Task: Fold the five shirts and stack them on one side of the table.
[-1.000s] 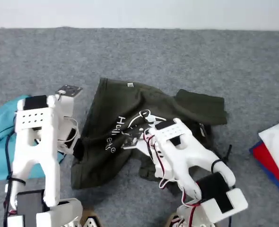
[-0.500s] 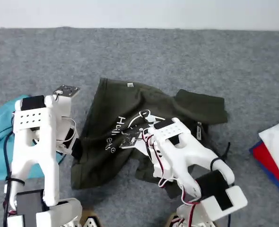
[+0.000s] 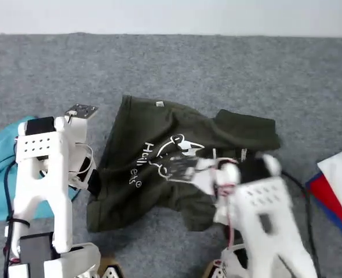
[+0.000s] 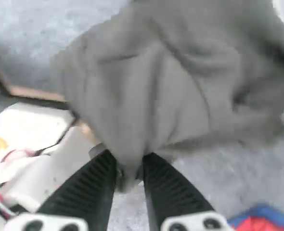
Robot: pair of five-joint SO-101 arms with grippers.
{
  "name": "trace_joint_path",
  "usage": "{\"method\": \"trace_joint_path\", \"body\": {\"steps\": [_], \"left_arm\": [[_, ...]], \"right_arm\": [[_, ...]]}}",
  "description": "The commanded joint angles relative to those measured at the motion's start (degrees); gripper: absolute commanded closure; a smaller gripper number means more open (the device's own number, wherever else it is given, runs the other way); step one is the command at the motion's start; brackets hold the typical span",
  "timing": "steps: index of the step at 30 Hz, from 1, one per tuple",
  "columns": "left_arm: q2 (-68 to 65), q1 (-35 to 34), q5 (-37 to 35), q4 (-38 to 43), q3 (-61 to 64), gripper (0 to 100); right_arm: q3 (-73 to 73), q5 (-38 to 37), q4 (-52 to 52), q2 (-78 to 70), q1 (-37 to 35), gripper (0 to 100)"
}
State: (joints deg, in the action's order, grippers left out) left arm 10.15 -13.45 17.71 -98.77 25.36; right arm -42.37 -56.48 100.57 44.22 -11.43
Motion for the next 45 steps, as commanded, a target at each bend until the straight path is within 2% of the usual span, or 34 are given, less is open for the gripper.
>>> {"method": "trace_joint_path", "body": {"steps": [1, 3, 7, 9, 15, 20, 22, 26, 30, 40, 45], "left_arm": [[0.3, -0.1, -0.5, -0.4, -1.5, 80], [0.3, 0.6, 2.7, -1.2, -1.1, 80], [0.8, 6.3, 17.5, -1.9, 7.5, 81], [0.3, 8.4, 20.3, -1.7, 9.7, 81], [0.2, 14.8, 19.3, -1.6, 7.2, 79], [0.1, 18.4, 5.5, 1.6, 7.3, 74], [0.0, 18.4, 4.3, 2.8, 7.5, 73], [0.0, 18.2, 4.3, 7.6, 13.0, 73], [0.0, 18.3, 7.3, 13.4, 18.6, 74], [0.0, 18.2, 8.1, 22.0, 22.7, 86], [0.0, 18.0, 15.3, 26.6, 28.9, 93]], "right_arm": [[-2.6, -7.1, 2.4, 9.3, 10.4, 98.8], [-6.0, -11.2, 2.5, 10.8, 14.2, 98.8], [-7.9, -14.7, 2.4, 10.8, 19.6, 98.8], [-7.9, -15.1, 2.3, 10.8, 20.7, 98.8], [-7.9, -15.0, 2.2, 10.8, 21.0, 98.8], [-8.0, -14.9, 2.2, 10.8, 21.1, 98.8], [-8.0, -14.9, 2.2, 10.8, 21.1, 98.8], [-8.0, -14.9, 2.2, 10.8, 21.3, 98.8], [-7.8, -14.9, 2.2, 10.8, 21.3, 98.8], [-7.8, -14.9, 2.2, 10.8, 21.2, 98.8], [-7.8, -14.9, 2.2, 10.8, 21.2, 98.8]]}}
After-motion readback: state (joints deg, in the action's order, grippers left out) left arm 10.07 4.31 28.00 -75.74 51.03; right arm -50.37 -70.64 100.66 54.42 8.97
